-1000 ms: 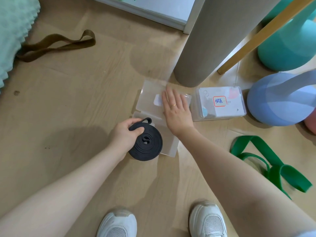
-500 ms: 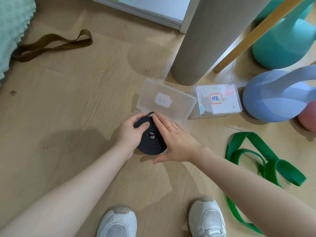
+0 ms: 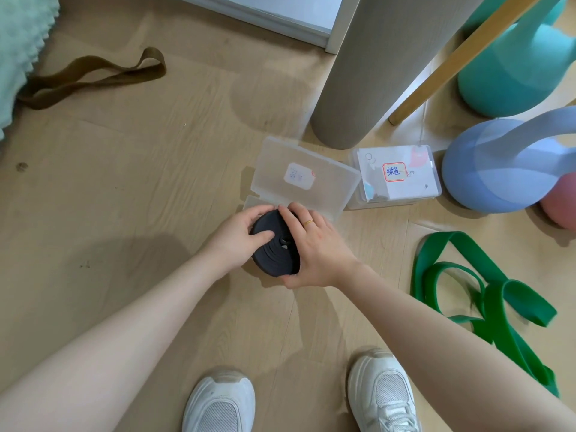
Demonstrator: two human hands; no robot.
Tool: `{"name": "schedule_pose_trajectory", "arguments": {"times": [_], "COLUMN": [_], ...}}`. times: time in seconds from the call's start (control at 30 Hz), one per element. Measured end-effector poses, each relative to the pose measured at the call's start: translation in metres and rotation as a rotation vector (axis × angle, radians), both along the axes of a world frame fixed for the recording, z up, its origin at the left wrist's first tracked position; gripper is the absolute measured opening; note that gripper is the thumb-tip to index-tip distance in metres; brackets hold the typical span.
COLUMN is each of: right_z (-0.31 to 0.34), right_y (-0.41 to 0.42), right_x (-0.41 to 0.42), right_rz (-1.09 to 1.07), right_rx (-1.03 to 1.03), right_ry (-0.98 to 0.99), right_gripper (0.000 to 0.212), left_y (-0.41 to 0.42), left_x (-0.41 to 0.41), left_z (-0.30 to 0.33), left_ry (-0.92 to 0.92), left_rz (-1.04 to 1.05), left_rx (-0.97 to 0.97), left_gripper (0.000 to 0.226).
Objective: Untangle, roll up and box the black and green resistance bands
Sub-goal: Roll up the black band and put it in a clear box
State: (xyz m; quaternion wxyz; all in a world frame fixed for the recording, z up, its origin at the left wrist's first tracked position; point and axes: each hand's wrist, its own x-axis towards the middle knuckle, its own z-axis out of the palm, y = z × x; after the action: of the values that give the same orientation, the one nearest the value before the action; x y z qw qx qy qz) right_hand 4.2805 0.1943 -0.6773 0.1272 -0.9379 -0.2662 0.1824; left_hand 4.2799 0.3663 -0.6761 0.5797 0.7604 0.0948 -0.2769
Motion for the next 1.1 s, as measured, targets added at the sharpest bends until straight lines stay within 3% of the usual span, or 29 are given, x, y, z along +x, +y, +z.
{"name": "schedule_pose_trajectory", "arguments": {"times": [0.1,0.23,0.37,0.53,0.7,0.8,0.93,1.1], "right_z": [0.0,-0.002,-0.003,-0.009,-0.016,-0.016,-0.012,-0.012], "right_y": [0.002,0.008,0.01,0.006,0.001,-0.001,-0.002,-0.002], "right_x": [-0.004,-0.011,-0.015,-0.017,-0.022,-0.016,-0.01,-0.013], "right_rz": [0.012,-0.033,-0.074,-0.055,-0.107,-0.095,-0.081,-0.077], "right_rx": [-0.038,-0.072,-0.081,-0.071,-0.073,-0.08,-0.111,-0.118], "right_ry": [0.033,0.012,0.032,0.061,0.179,0.228,0.271,0.245], "right_gripper": [0.111,0.109,0.106,0.097,0.095,0.083,0.079,0.077], "left_y": [0.006,0.01,0.026,0.05,0.037,0.031,0.029,0.02], "left_x": [-0.008,-0.015,-0.016,-0.014,-0.01,-0.007,-0.009,-0.01], "left_z": [-0.007,-0.012,-0.017,-0.025,-0.025,-0.021,-0.031,-0.018], "left_ry": [-0.088,-0.219,-0.502,-0.511,-0.563,-0.577,-0.828,-0.638], "left_rz": [-0.132,-0.304,-0.572,-0.765,-0.812,-0.846,-0.859,-0.959], "left_rx": [0.231,0.37,0.71,0.63,0.755,0.833,0.929,0.931], "left_gripper": [0.051,0.055,0.071,0.1,0.086,0.073,0.051,0.061]}}
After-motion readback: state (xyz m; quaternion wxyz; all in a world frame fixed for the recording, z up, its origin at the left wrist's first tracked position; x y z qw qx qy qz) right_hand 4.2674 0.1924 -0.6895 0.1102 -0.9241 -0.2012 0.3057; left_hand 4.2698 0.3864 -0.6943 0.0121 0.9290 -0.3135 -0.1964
